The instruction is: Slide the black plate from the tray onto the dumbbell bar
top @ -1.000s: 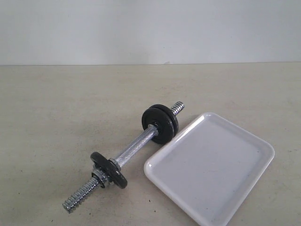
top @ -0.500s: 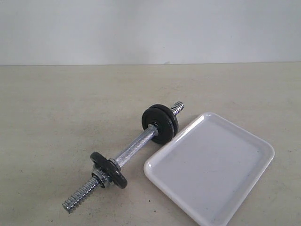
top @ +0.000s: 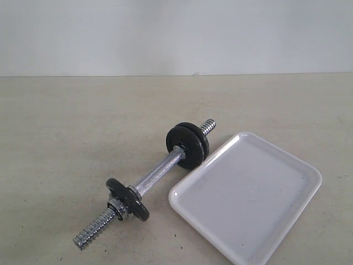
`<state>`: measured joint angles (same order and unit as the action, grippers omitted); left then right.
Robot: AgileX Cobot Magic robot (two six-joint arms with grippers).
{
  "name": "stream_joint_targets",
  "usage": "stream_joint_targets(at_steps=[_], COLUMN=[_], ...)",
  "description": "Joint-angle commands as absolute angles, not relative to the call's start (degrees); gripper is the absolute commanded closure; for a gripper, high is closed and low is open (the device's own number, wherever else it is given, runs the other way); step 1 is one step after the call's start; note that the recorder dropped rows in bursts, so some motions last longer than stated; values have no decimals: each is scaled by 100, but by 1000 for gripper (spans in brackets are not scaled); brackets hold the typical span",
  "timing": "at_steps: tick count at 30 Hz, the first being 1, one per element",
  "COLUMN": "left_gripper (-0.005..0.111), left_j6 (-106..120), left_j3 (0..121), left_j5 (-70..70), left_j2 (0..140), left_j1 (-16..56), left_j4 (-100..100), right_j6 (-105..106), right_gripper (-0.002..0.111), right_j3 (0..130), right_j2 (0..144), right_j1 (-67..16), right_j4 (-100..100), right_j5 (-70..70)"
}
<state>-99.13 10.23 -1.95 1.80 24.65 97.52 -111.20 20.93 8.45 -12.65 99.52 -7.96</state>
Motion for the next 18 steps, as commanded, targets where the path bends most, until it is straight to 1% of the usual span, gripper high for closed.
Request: stream_joint_targets(at_steps=[1,5,9,13,18], left_gripper=[102,102,102,102,102], left_j6=[-9979,-9979,-9979,-9979,-9979], left_j3=[998,998,998,998,998], left_j5=[-156,-156,-156,-156,-156], left_j2=[139,139,139,139,139], left_j1=[2455,2455,2455,2455,2455], left_j4=[9683,9683,9683,9683,9683], right_j6=[-10384,-10013,-10049,-10402,-10404], right_gripper=[104,104,104,104,104], right_j3=[2070,1915,1387,856,533], right_j2=[424,26,0,0,0], right_j1=[-1256,-1256,-1203,-763,-226], right_j4=[9962,9962,9911,9770,9792], right_j5=[-610,-546,-558,-431,-215])
